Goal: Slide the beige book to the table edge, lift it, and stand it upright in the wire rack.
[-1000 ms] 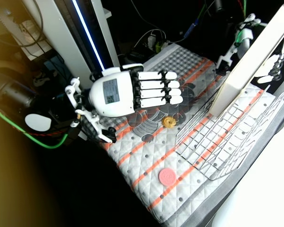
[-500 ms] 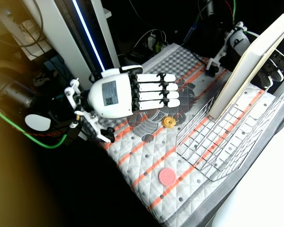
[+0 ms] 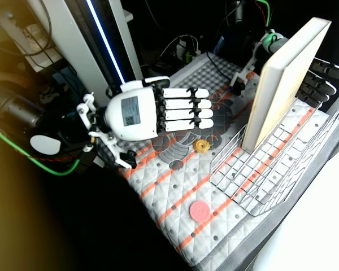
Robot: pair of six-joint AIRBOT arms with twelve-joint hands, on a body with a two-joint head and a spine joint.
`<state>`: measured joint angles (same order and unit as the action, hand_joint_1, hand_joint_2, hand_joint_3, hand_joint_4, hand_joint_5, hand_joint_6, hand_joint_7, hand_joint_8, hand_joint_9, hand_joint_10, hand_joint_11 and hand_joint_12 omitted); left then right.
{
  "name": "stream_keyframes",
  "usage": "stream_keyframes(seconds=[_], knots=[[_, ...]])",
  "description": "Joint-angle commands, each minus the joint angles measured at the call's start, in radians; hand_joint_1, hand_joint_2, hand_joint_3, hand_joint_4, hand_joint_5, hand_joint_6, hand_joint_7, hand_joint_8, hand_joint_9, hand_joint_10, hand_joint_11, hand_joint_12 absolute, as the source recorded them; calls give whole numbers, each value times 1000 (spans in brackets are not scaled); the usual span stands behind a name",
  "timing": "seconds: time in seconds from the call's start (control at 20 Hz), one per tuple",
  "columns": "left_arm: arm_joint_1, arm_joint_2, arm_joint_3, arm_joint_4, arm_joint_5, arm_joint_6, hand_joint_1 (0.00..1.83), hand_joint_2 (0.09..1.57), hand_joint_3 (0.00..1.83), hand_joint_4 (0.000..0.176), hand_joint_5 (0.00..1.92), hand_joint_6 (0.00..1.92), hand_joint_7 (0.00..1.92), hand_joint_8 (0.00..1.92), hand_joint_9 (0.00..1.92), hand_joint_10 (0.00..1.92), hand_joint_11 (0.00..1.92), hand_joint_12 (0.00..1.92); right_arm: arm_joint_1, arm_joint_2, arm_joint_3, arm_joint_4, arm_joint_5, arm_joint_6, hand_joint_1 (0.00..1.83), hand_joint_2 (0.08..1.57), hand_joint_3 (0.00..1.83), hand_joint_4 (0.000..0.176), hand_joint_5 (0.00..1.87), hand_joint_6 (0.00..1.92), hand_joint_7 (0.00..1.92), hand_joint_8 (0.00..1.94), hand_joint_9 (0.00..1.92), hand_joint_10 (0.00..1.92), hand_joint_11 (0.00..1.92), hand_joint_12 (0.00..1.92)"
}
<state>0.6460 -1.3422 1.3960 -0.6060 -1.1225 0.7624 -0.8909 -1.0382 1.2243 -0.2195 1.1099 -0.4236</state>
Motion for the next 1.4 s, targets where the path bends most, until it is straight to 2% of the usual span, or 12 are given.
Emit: stream_keyframes(seconds=[0.0,0.3,0.6,0.8,0.85,0.95,1.0,1.05,1.15,1.2,1.3,1.35], knots=[[-15,-3,20,19,-90,-12,491,1091,7,176,0,0,0,0,0,0,0,0,4,1,-3,37,119,-1,2,1354,6,0,421,8,427,6,368,4,391,13],[15,44,0,45,-79,-23,490,1086,3,176,0,0,0,0,0,0,0,0,0,23,-14,41,116,-10,0,1360,5,0,416,2,417,0,347,0,338,4],[159,278,-169,156,-200,4,319,1115,6,176,0,0,0,0,0,0,0,0,-7,99,-68,85,132,-59,1,1360,1,0,399,0,427,1,418,10,414,28],[279,409,-294,260,-289,5,151,1098,0,176,0,0,0,0,0,0,0,0,-75,153,-122,198,253,-152,30,1366,7,0,346,0,379,0,394,4,416,24],[313,429,-326,274,-351,5,119,1109,3,164,0,0,0,0,0,0,0,0,-114,167,-138,245,320,-169,46,1363,4,0,319,0,338,0,348,0,367,6],[350,445,-360,296,-430,-1,151,1151,14,175,0,0,0,0,0,0,0,0,-170,181,-153,304,408,-171,167,1375,1,0,299,1,288,2,286,3,289,2],[379,462,-385,315,-482,-5,289,1181,19,160,0,0,0,0,0,0,0,0,-205,184,-163,332,456,-175,197,1356,0,0,298,1,277,0,259,1,272,0],[388,469,-396,321,-500,-6,463,1167,6,105,0,0,0,0,0,0,0,0,-219,184,-169,343,485,-176,220,1360,0,0,278,0,278,1,271,5,293,8],[433,504,-439,340,-572,-5,499,1119,0,64,0,0,0,0,0,0,0,0,-234,183,-186,350,546,-185,294,1359,0,0,247,1,261,0,258,2,299,7],[455,513,-453,343,-599,-5,498,1117,0,29,0,0,0,0,0,0,0,0,-234,181,-190,350,560,-187,387,1331,0,0,243,1,265,2,260,2,285,5],[478,521,-472,351,-610,-9,417,1149,1,0,0,0,0,0,0,0,0,0,-237,177,-200,337,592,-194,583,1325,0,0,156,1,194,1,180,1,189,0],[480,521,-474,356,-610,-9,301,1171,11,0,0,0,0,0,0,0,0,0,-241,178,-207,333,615,-201,671,1313,0,0,124,1,169,1,141,1,139,1]])
